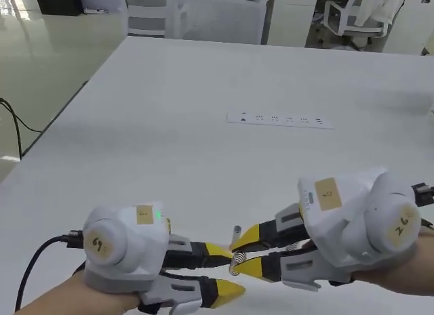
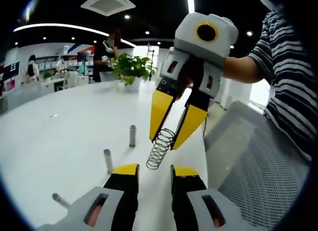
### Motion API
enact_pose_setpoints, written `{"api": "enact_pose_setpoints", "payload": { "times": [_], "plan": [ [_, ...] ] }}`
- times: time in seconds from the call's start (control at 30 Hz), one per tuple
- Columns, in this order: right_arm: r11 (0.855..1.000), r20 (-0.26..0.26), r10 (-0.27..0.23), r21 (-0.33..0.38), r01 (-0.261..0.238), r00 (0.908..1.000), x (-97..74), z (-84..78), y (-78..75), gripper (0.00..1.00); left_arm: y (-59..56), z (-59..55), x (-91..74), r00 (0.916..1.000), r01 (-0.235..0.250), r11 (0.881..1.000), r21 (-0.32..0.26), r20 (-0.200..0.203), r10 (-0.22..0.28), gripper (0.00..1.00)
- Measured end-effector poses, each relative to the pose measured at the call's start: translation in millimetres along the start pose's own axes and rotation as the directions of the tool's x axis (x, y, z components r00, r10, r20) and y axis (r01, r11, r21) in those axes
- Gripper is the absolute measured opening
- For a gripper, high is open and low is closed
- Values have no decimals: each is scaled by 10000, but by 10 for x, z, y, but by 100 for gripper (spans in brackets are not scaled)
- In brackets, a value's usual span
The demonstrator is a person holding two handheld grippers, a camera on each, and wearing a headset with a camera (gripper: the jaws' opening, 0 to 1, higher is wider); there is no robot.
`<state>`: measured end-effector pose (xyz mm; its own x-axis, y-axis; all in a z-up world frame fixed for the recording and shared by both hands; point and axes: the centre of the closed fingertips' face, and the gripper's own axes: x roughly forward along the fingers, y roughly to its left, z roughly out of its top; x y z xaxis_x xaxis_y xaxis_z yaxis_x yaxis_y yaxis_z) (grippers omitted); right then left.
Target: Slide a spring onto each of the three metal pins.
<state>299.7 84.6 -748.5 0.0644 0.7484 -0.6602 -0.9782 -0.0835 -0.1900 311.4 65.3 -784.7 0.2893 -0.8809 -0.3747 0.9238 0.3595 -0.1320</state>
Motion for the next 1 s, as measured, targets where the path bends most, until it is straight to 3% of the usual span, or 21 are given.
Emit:
{"api": "enact_pose_setpoints", "payload": {
  "times": [0.1, 0.37, 0.57, 0.9, 1.0],
  "plan": [
    [10000, -141, 54, 70, -53, 9999, 5, -40, -5, 7, 51, 7, -63, 9993, -256, 9990, -374, 247, 266, 21],
    [9997, -283, 59, 226, -53, 9996, 23, -101, -38, 7, 122, -73, -247, 9975, -670, 9945, -805, 188, 687, 29],
    [9996, -342, -24, 279, 34, 9994, 24, -128, -72, 7, 236, -112, -431, 9895, -1370, 9854, -1014, 330, 1409, 35],
    [9990, -331, -317, 294, 326, 9990, 13, -142, -150, 7, 386, -285, -726, 9753, -2168, 9674, -1308, 137, 2204, 46],
    [9985, -347, -413, 337, 424, 9985, 12, -149, -181, 7, 443, -350, -827, 9700, -2396, 9617, -1335, 96, 2430, 53]
  ]
}}
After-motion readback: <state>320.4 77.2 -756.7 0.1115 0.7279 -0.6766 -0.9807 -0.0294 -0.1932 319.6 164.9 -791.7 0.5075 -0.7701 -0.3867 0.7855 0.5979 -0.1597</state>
